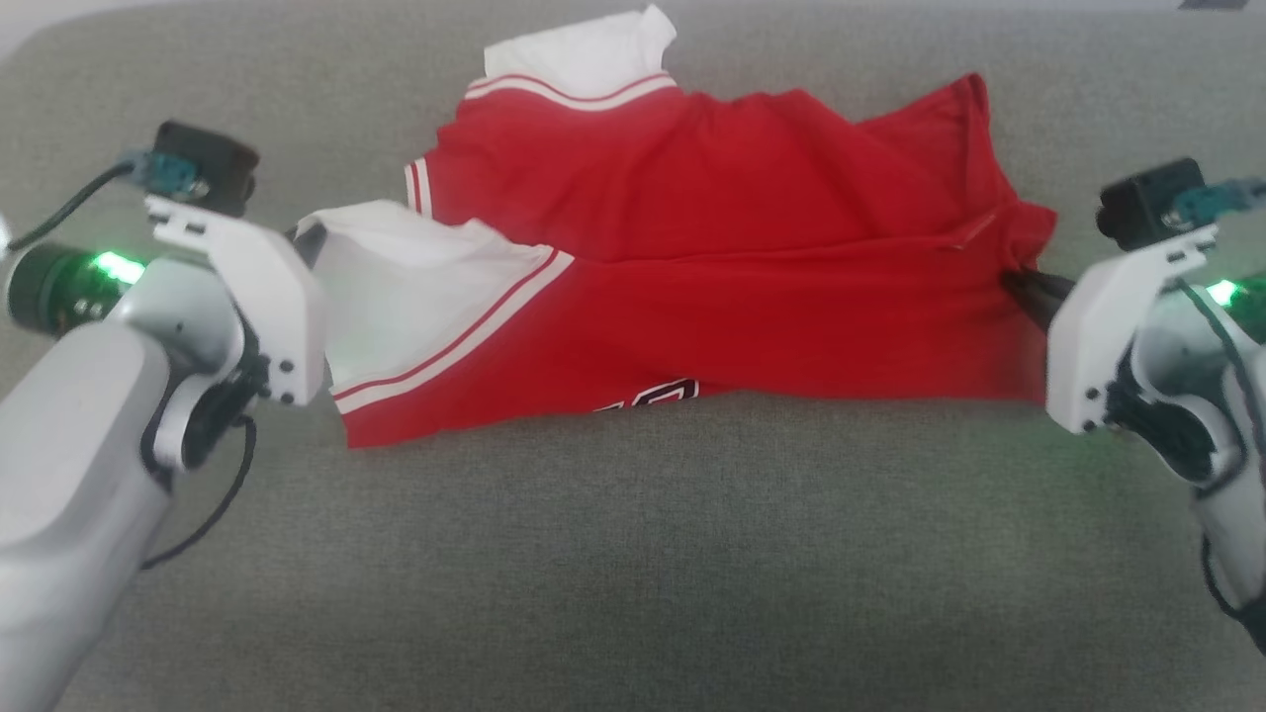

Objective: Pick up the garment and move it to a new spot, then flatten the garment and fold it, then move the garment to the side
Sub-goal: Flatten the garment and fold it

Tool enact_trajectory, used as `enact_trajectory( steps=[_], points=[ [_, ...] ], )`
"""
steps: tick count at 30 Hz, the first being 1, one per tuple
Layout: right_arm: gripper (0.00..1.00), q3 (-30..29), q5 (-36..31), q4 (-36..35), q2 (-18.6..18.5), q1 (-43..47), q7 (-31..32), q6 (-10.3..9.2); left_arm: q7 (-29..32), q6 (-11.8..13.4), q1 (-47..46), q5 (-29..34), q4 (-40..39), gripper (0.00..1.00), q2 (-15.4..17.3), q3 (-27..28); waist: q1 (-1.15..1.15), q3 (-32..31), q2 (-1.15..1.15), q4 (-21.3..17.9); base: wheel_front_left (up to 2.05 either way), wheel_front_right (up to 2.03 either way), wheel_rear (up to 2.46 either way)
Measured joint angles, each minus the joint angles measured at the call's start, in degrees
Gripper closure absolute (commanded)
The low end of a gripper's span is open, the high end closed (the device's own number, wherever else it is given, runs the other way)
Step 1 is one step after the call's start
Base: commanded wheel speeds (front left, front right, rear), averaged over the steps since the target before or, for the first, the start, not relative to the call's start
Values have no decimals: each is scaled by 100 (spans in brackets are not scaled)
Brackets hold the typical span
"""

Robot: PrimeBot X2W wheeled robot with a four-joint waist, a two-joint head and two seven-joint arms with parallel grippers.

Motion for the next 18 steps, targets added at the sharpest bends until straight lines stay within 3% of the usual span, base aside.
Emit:
enact_trajectory(
  steps=[13,15,16,17,18],
  points=[
    [100,571,-82,1483,454,-1094,-210,-2,104,-903,-1067,-234,2533,100,-957,-241,0,472,0,-106,0,0,0],
    [69,645,-32,1601,490,-1176,-241,-2,154,-992,-1191,-298,2794,100,-1049,-246,0,471,0,-117,0,0,0],
    [52,662,7,1650,516,-1203,-286,-2,176,-1026,-1254,-324,2898,74,-1079,-246,0,459,0,-122,0,0,0],
    [2,688,27,1696,528,-1228,-304,-2,203,-1061,-1313,-321,2974,58,-1092,-271,0,442,0,-127,0,0,0],
    [0,705,59,1730,533,-1237,-353,-2,213,-1085,-1362,-324,3045,42,-1106,-264,0,418,0,-131,0,0,0]
  ],
)
